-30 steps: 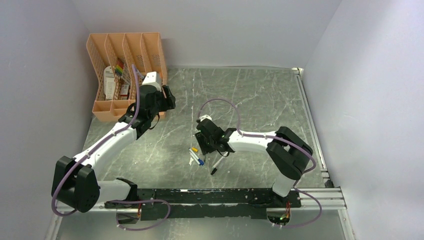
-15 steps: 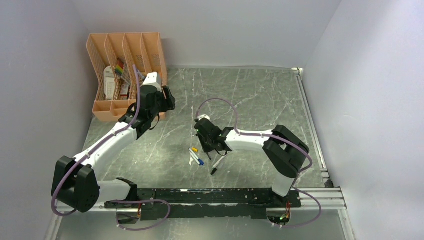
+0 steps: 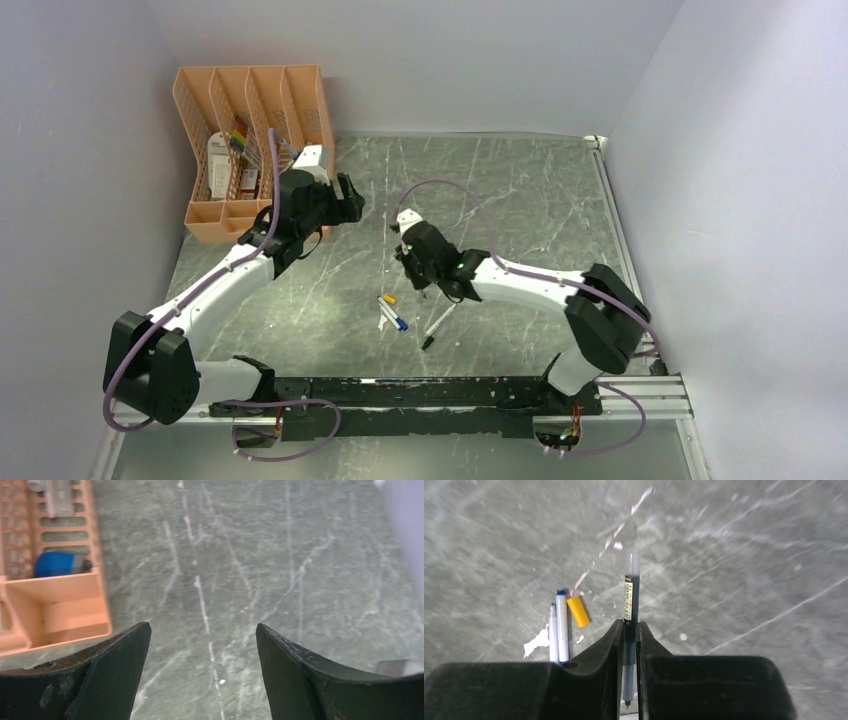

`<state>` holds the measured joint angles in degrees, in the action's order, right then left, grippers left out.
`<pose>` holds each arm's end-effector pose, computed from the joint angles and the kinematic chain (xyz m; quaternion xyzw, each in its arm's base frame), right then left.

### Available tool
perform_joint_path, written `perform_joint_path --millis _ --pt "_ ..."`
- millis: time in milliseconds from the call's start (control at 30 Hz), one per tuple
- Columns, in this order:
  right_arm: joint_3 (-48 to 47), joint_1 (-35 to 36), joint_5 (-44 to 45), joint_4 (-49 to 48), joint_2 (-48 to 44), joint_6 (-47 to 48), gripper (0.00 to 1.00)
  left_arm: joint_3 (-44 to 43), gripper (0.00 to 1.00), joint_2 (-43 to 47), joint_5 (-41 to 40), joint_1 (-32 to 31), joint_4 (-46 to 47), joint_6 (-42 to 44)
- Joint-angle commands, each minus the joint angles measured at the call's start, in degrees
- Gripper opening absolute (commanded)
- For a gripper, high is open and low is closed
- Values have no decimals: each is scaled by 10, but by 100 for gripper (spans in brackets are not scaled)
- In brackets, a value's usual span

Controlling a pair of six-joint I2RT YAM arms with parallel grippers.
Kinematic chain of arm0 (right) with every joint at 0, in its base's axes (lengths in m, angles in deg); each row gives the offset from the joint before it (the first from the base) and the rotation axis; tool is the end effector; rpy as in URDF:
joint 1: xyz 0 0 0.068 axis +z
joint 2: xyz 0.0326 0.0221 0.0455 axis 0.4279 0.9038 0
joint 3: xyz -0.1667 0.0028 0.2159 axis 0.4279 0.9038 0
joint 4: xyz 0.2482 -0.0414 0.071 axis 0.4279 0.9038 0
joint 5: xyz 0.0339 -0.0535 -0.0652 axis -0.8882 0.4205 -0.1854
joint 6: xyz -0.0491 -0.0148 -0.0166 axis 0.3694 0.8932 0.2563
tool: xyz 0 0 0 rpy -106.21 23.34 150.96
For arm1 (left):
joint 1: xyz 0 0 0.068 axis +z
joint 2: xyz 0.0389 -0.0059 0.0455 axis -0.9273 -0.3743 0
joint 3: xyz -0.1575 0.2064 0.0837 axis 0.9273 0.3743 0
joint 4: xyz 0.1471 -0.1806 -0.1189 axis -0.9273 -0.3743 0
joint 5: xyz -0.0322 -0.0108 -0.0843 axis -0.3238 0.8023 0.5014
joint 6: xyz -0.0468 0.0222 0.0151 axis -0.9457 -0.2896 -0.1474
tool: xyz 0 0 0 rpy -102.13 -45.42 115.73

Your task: Insert the pens into the pen caps

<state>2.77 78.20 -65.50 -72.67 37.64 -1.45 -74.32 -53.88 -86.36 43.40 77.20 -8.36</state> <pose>0.2076 0.2646 0.1945 -0.2758 0.8860 0.1393 0.3456 0.2663 -0.1179 0.2896 -0.0252 0.8302 -0.1876 0.5244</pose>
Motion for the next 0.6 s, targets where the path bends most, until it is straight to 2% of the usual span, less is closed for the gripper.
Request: perform_joint_path --millis 0,100,267,333,567 --pt "15 -21 -15 -53 -71 83 0 -2 92 10 120 -6 55 9" --pt "32 -30 -49 -73 -108 105 0 -3 96 8 175 -5 70 10" --pt "64 -54 -131 -121 -173 104 0 -10 97 -2 284 -5 95 5" --pt "62 -70 -161 -125 -185 95 0 -12 100 -6 310 -5 105 3" --pt "57 -93 -191 -133 -210 88 0 -16 100 -29 377 -5 113 1"
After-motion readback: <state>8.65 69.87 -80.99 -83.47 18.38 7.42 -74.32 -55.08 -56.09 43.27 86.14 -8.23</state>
